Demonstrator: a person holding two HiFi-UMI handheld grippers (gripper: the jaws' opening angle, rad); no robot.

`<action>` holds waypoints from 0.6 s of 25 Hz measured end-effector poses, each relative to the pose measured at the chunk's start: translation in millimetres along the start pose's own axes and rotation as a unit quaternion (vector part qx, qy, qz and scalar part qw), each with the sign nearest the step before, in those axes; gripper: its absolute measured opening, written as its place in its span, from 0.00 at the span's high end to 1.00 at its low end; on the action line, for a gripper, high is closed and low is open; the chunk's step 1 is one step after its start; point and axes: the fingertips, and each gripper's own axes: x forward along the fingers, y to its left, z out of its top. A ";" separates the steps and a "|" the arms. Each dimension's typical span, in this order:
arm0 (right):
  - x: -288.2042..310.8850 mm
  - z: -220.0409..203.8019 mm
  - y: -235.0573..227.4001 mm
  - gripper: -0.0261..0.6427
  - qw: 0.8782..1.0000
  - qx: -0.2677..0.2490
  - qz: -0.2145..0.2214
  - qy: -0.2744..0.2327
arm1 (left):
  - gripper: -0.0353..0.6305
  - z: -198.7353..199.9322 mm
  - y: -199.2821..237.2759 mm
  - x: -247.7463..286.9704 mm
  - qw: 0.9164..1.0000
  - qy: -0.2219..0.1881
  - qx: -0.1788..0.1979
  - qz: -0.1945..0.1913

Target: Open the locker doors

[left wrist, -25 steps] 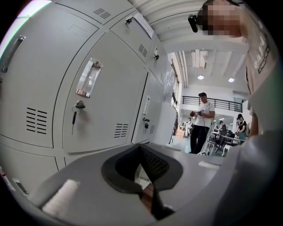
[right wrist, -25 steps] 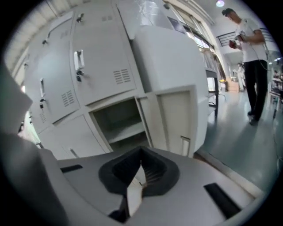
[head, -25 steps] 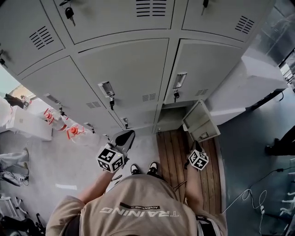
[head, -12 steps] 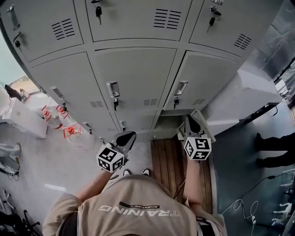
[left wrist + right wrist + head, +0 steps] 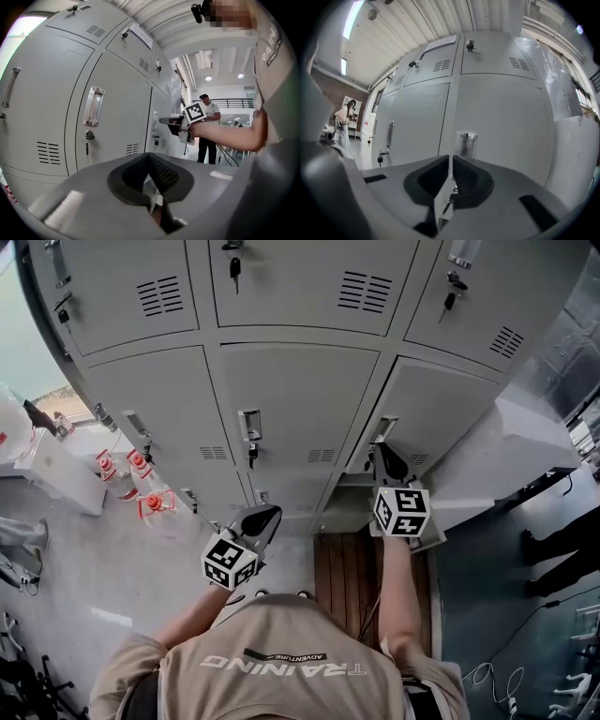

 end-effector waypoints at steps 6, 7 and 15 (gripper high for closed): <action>23.4 -2.8 -5.6 0.83 1.000 0.002 0.017 0.014 | 0.94 -13.9 13.5 -10.2 0.999 0.005 -0.025 0.021; 26.2 -3.1 -4.2 0.78 1.000 0.005 0.022 0.015 | 0.94 -15.9 15.9 -11.7 0.999 0.006 -0.027 0.024; 47.7 -6.6 1.1 0.76 1.000 -0.011 0.003 0.018 | 0.94 -30.8 34.1 -22.1 0.998 0.014 -0.046 0.043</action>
